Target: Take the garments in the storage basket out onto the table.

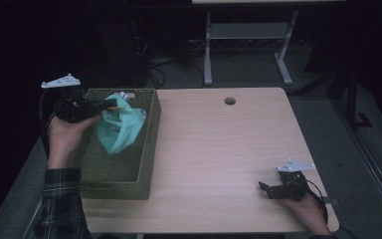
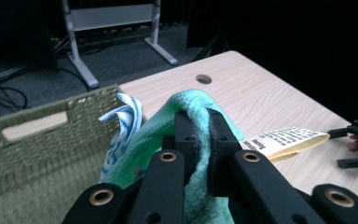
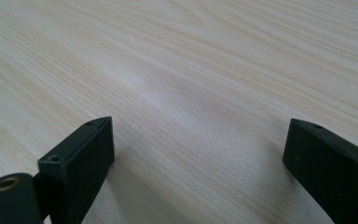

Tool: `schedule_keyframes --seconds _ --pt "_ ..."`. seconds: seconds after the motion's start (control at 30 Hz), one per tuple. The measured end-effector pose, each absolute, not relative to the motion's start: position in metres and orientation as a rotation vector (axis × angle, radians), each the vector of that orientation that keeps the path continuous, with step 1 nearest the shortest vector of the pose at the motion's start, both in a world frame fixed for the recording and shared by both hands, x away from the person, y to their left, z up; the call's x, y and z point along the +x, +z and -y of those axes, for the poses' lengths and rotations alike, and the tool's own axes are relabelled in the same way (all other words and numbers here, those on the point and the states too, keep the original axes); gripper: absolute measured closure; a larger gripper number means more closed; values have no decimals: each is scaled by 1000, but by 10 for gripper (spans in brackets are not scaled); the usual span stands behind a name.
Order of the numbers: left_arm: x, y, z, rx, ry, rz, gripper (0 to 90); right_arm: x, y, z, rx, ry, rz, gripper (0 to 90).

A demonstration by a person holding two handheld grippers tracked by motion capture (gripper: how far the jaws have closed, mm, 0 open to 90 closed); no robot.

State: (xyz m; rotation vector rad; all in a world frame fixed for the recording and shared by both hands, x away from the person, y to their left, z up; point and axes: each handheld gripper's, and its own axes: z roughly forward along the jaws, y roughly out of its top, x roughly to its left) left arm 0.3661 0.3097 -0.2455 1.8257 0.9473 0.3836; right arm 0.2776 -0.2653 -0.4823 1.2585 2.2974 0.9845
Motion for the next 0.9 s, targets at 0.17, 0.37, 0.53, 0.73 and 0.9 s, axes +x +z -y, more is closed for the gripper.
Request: schedule_keyframes --seconds 0.17,0.37,0.53,0.73,0.9 --pt "368 -232 -300 1811 381 -905 849 278 -482 265 1259 984 -2298 83" --pt "370 -225 -285 1797 360 -865 848 278 -482 265 1259 984 -2298 83" --pt "371 -221 -270 1788 342 -830 848 278 -482 265 1259 984 -2297 83" --pt "372 -220 -254 1784 327 -802 848 278 -482 265 1259 984 -2298 83" --pt "372 -220 -240 1788 313 -775 849 278 -482 265 1259 984 -2298 83"
